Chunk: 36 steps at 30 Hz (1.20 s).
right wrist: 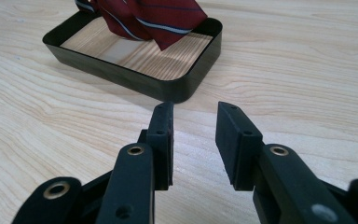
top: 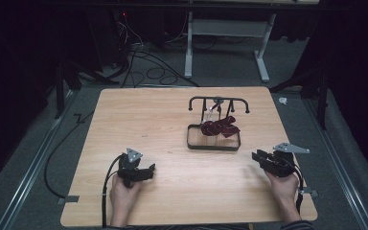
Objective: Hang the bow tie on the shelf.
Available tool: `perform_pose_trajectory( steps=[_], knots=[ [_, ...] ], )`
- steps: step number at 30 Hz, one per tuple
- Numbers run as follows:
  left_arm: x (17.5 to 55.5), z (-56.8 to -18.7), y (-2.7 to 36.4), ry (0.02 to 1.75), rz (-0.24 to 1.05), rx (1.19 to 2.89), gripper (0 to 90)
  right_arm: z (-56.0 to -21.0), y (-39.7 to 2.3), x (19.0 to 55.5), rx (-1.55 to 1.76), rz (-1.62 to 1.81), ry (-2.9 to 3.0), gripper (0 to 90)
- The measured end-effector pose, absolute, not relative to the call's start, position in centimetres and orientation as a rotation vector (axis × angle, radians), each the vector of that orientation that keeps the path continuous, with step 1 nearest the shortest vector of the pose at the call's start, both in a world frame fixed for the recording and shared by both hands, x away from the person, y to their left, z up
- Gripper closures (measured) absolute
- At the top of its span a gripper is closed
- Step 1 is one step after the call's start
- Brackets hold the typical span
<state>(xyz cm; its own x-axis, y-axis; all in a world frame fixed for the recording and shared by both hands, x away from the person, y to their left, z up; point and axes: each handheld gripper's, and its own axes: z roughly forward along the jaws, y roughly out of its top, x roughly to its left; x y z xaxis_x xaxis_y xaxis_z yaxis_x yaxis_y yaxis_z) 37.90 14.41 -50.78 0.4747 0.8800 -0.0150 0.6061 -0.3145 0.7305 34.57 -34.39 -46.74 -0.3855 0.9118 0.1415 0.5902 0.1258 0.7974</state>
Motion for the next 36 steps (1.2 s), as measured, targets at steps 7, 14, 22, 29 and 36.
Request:
perform_pose_trajectory(
  steps=[7, 14, 22, 29, 36],
  knots=[
    [37.9, -50.8, 14.4, 1.227, 0.515, 2.041, 17.6, -47.0, -34.0, 34.9, 1.456, 1.136, 2.041, 68.7],
    [37.9, -50.8, 14.4, 1.227, 0.515, 2.041, 17.6, -47.5, -33.4, 35.3, 1.440, 1.105, 2.060, 67.9],
    [37.9, -50.8, 14.4, 1.227, 0.514, 2.041, 17.6, -48.2, -32.9, 35.7, 1.428, 1.058, 2.080, 66.8],
    [37.9, -50.8, 14.4, 1.227, 0.515, 2.041, 17.6, -48.6, -32.3, 35.9, 1.404, 1.003, 2.094, 65.0],
    [37.9, -50.8, 14.4, 1.226, 0.514, 2.042, 17.6, -49.1, -32.0, 36.0, 1.394, 0.960, 2.101, 61.9]
  ],
)
